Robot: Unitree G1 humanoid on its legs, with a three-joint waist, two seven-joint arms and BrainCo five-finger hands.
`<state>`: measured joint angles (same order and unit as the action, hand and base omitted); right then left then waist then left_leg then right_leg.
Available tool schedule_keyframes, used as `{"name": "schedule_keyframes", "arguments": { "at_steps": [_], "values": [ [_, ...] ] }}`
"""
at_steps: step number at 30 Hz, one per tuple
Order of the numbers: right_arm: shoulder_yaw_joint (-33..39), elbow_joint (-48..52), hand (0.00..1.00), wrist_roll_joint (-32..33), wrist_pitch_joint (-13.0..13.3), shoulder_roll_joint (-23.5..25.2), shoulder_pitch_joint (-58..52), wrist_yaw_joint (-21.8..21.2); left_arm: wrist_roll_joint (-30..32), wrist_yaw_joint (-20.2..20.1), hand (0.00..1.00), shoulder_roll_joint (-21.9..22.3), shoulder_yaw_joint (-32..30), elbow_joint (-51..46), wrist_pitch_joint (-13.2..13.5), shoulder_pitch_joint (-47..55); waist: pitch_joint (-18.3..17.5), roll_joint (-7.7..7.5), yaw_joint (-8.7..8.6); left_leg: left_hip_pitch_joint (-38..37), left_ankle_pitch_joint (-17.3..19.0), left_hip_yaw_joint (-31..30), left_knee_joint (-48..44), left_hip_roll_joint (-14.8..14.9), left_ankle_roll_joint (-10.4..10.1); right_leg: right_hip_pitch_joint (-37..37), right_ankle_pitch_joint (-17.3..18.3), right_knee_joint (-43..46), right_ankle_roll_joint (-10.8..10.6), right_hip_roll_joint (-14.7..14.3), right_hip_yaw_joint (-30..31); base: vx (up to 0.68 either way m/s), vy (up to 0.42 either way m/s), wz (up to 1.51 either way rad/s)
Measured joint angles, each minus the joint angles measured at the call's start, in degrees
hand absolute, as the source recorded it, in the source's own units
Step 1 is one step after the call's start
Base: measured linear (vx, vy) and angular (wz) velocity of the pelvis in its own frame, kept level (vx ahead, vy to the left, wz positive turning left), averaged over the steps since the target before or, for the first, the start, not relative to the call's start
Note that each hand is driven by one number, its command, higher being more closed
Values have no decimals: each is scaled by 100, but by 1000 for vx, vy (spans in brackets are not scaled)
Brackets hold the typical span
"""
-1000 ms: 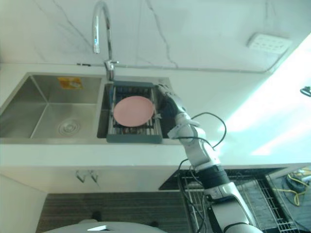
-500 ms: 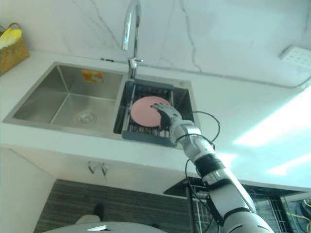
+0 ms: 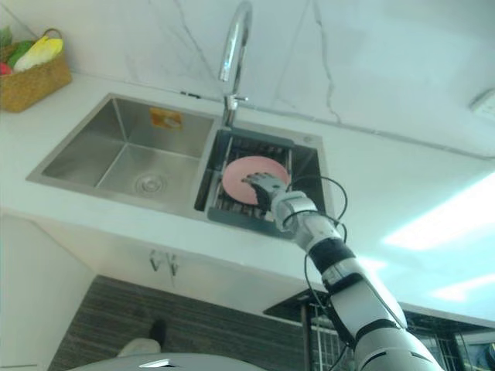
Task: Walk over to the sink, pick up the cup, carry it to the dishwasher, place the cup inside the dishwasher, then close the dishwasher door
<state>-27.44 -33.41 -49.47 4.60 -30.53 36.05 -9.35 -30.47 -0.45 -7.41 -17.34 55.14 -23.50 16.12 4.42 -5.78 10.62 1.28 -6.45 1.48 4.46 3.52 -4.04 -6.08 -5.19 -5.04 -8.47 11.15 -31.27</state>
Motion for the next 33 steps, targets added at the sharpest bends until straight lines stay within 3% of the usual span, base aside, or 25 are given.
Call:
{"name": "schedule_keyframes", "arguments": {
  "at_steps": [8, 11, 12, 22, 33],
  "values": [
    [-113, -493, 0, -278, -264, 311, 29, 19, -68, -8, 0, -36, 5, 3, -20, -26, 64, 3, 44, -13, -18, -56, 0, -56, 21, -80, 18, 21, -26, 50, -103, 10, 10, 6],
    [-109, -632, 0, -389, -373, 344, 29, 220, -69, -9, 0, -34, 8, 19, -20, -59, 88, 16, 59, -14, -25, -57, 2, -69, 30, -86, 18, 26, -37, 60, -105, 0, 0, 0],
    [-104, -634, 100, -403, -435, 363, 31, 375, -68, -10, 0, -37, 9, 58, -20, -85, 92, 19, 58, -15, -26, -57, 3, -75, 32, -87, 16, 30, -40, 65, -105, 0, 0, 0],
    [345, -984, 100, -715, -676, 581, 47, 1246, -9, -20, 0, -56, 223, 74, 37, -118, 106, 33, 53, -34, 4, -53, 36, -93, -1, -114, 26, 35, -31, 69, -101, 0, 0, 0],
    [523, -1049, 100, -780, -506, 616, 29, 1970, 379, -11, 0, -59, 239, 176, 181, -243, 109, 38, 5, -47, 22, 6, 39, -89, -13, -129, 35, 37, -12, 71, -57, 3, 2, -1]
  ]
}}
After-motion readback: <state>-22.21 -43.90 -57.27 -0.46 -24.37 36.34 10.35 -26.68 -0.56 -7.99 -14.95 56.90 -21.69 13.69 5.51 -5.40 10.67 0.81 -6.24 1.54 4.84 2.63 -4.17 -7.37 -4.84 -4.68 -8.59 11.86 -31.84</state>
